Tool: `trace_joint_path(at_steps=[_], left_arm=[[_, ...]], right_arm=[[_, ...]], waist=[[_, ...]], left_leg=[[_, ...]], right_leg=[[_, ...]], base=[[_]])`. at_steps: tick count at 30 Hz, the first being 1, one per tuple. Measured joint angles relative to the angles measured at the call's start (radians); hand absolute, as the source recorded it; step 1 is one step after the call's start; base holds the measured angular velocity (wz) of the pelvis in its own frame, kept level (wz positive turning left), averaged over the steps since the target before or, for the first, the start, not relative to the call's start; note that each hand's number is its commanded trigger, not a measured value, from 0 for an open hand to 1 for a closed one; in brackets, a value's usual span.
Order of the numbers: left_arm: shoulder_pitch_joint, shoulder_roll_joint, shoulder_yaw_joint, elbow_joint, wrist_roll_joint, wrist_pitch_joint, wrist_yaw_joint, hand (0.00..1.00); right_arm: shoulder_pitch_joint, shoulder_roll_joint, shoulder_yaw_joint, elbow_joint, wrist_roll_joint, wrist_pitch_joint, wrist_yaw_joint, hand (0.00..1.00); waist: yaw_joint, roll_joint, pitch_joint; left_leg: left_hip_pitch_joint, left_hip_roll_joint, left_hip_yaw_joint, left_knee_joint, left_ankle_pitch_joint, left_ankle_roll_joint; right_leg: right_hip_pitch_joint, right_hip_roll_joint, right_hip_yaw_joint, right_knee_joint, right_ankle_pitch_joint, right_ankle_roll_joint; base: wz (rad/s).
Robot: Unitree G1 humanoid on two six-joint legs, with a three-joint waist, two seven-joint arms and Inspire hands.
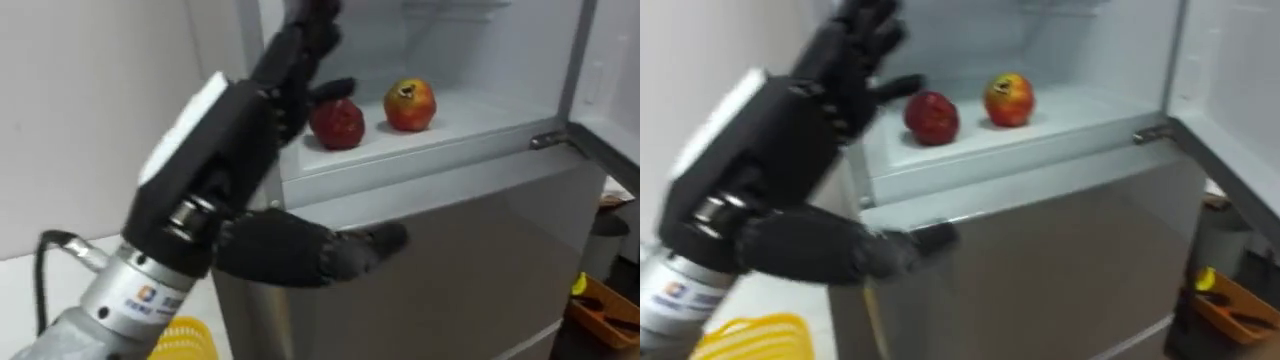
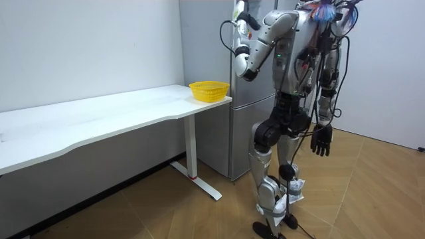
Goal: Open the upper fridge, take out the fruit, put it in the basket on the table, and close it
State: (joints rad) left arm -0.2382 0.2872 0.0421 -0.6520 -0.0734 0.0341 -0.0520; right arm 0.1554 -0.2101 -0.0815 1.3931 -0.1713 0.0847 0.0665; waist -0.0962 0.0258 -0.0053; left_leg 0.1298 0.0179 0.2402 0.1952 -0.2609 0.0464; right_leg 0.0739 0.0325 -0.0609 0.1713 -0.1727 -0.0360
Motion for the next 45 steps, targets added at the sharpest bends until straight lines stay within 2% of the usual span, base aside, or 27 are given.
trace_joint_path(at_steps=[4,5,6,8,10,14,15,16,18,21,23,25,26,28,29,32,34,35,37,39,44,45], left_arm=[[0.011,-0.002,0.079,-0.019,0.095,-0.037,0.106,0.00],[0.028,-0.002,0.109,-0.030,0.143,-0.052,0.134,0.00],[0.046,-0.004,0.138,-0.035,0.183,-0.072,0.163,0.00],[0.066,-0.005,0.175,-0.035,0.215,-0.086,0.211,0.00],[0.081,-0.006,0.211,-0.036,0.223,-0.094,0.264,0.00],[0.094,-0.005,0.309,-0.035,0.233,-0.117,0.368,0.00],[0.112,-0.005,0.358,-0.035,0.232,-0.132,0.404,0.00],[0.128,-0.005,0.385,-0.035,0.231,-0.141,0.426,0.00],[0.221,-0.006,0.465,-0.028,0.229,-0.158,0.498,0.00],[0.322,-0.010,0.516,0.019,0.182,-0.159,0.551,0.00],[0.364,-0.015,0.542,0.050,0.151,-0.158,0.576,0.00],[0.389,-0.033,0.556,0.113,0.132,-0.158,0.600,0.00],[0.421,-0.050,0.569,0.152,0.091,-0.155,0.612,0.00],[0.479,-0.067,0.572,0.236,0.038,-0.149,0.634,0.00],[0.512,-0.078,0.563,0.325,0.022,-0.145,0.640,0.00],[0.569,-0.097,0.525,0.547,-0.017,-0.101,0.656,0.00],[0.579,-0.109,0.491,0.663,-0.040,-0.094,0.665,0.00],[0.591,-0.119,0.472,0.731,-0.077,-0.092,0.666,0.00],[0.595,-0.124,0.445,0.849,-0.134,-0.077,0.666,0.00],[0.596,-0.124,0.387,1.028,-0.201,-0.066,0.654,0.00],[0.600,-0.137,0.282,1.328,-0.233,-0.032,0.568,0.00],[0.600,-0.140,0.269,1.386,-0.240,-0.019,0.539,0.00]], right_arm=[[0.000,0.001,0.000,-0.007,-0.040,-0.010,0.000,0.00],[0.001,0.002,0.000,-0.017,-0.059,-0.011,-0.002,0.00],[0.001,0.005,0.001,-0.023,-0.072,-0.017,-0.008,0.00],[0.003,0.017,0.002,-0.022,-0.074,-0.022,-0.020,0.00],[0.002,0.021,0.017,-0.022,-0.074,-0.029,-0.023,0.00],[0.027,0.021,0.018,-0.053,-0.074,-0.032,-0.027,0.00],[0.036,0.018,0.018,-0.068,-0.076,-0.032,-0.028,0.00],[0.039,0.016,0.017,-0.072,-0.083,-0.032,-0.029,0.00],[0.056,0.012,0.015,-0.077,-0.119,-0.036,-0.030,0.00],[0.064,0.013,0.017,-0.077,-0.126,-0.028,-0.028,0.00],[0.062,0.013,0.016,-0.076,-0.127,-0.019,-0.030,0.00],[0.059,0.008,0.016,-0.082,-0.148,-0.013,-0.033,0.00],[0.061,0.008,0.015,-0.099,-0.155,-0.003,-0.035,0.00],[0.061,0.010,0.018,-0.110,-0.156,0.002,-0.034,0.00],[0.061,0.010,0.018,-0.113,-0.155,0.005,-0.034,0.00],[0.062,0.014,0.018,-0.128,-0.158,0.023,-0.031,0.00],[0.056,0.014,0.018,-0.131,-0.160,0.028,-0.031,0.00],[0.061,0.014,0.018,-0.141,-0.166,0.039,-0.030,0.00],[0.060,0.014,0.016,-0.150,-0.174,0.044,-0.027,0.00],[0.047,0.012,0.016,-0.148,-0.177,0.051,-0.020,0.00],[0.042,0.020,0.017,-0.149,-0.183,0.071,0.003,0.00],[0.040,0.020,0.017,-0.151,-0.184,0.072,0.006,0.00]], waist=[[0.035,-0.014,-0.0017],[0.056,-0.011,-0.0051],[0.075,-0.008,-0.0044],[0.080,-0.006,-0.0032],[0.091,0.001,-0.0014],[0.136,0.015,0.0017],[0.140,0.023,0.0034],[0.144,0.022,0.0010],[0.164,0.034,0.0003],[0.186,0.036,0.0001],[0.190,0.030,0.0003],[0.208,0.031,0.0000],[0.211,0.030,0.0001],[0.209,0.024,0.0000],[0.211,0.024,0.0010],[0.209,0.012,0.0037],[0.211,-0.001,0.0019],[0.213,-0.005,-0.0007],[0.211,-0.014,-0.0010],[0.211,-0.013,-0.0021],[0.192,-0.008,-0.0030],[0.184,-0.010,0.0004]], left_leg=[[0.005,-0.004,-0.040,0.005,0.002,-0.002],[0.008,-0.004,-0.040,0.005,0.002,-0.003],[0.013,-0.005,-0.044,0.005,0.003,-0.004],[0.022,-0.008,-0.061,0.004,0.003,-0.004],[0.022,-0.013,-0.079,0.005,0.003,-0.004],[0.018,-0.018,-0.106,0.005,0.003,-0.003],[0.018,-0.018,-0.111,0.004,0.003,-0.003],[0.019,-0.018,-0.111,0.004,0.003,-0.003],[0.019,-0.019,-0.122,0.004,0.003,-0.004],[0.017,-0.030,-0.146,0.005,0.007,-0.006],[0.009,-0.031,-0.161,0.004,0.012,-0.006],[0.010,-0.032,-0.162,0.004,0.013,-0.005],[0.010,-0.033,-0.164,0.004,0.013,-0.005],[0.011,-0.035,-0.172,0.004,0.013,-0.005],[0.012,-0.036,-0.174,0.004,0.013,-0.005],[0.006,-0.039,-0.191,0.009,0.013,-0.005],[0.001,-0.040,-0.199,0.010,0.013,-0.005],[0.001,-0.039,-0.198,0.009,0.013,-0.005],[0.001,-0.039,-0.200,0.008,0.013,-0.005],[0.003,-0.040,-0.204,0.006,0.012,-0.004],[0.006,-0.040,-0.213,0.000,0.011,-0.003],[0.004,-0.040,-0.214,0.000,0.011,-0.003]], right_leg=[[0.027,-0.004,-0.031,-0.004,-0.006,-0.003],[0.029,-0.005,-0.034,-0.003,-0.007,-0.004],[0.036,-0.006,-0.042,-0.005,-0.008,-0.004],[0.054,-0.008,-0.055,-0.016,-0.010,-0.004],[0.060,-0.012,-0.074,-0.021,-0.012,-0.003],[0.066,-0.015,-0.088,-0.020,-0.017,-0.001],[0.068,-0.015,-0.098,-0.020,-0.017,-0.002],[0.068,-0.016,-0.102,-0.019,-0.018,-0.003],[0.068,-0.017,-0.108,-0.020,-0.025,-0.004],[0.070,-0.023,-0.122,-0.015,-0.034,-0.005],[0.068,-0.028,-0.135,-0.015,-0.038,-0.003],[0.068,-0.030,-0.135,-0.013,-0.039,-0.002],[0.069,-0.031,-0.139,-0.012,-0.040,-0.002],[0.070,-0.032,-0.144,-0.010,-0.042,-0.002],[0.069,-0.033,-0.143,-0.004,-0.045,-0.001],[0.069,-0.034,-0.155,-0.002,-0.050,-0.001],[0.068,-0.035,-0.162,-0.001,-0.051,-0.001],[0.068,-0.035,-0.161,-0.001,-0.051,-0.001],[0.070,-0.035,-0.162,-0.001,-0.051,-0.001],[0.072,-0.035,-0.162,0.002,-0.050,0.000],[0.083,-0.035,-0.171,0.003,-0.050,-0.001],[0.083,-0.035,-0.174,0.001,-0.050,-0.001]], base=[[0.32],[0.00],[0.00],[0.23],[0.26],[0.15],[0.11],[0.05],[0.07],[0.20],[0.20],[0.07],[0.03],[0.08],[0.09],[0.14],[0.13],[0.00],[0.00],[0.00],[0.06],[0.04]])
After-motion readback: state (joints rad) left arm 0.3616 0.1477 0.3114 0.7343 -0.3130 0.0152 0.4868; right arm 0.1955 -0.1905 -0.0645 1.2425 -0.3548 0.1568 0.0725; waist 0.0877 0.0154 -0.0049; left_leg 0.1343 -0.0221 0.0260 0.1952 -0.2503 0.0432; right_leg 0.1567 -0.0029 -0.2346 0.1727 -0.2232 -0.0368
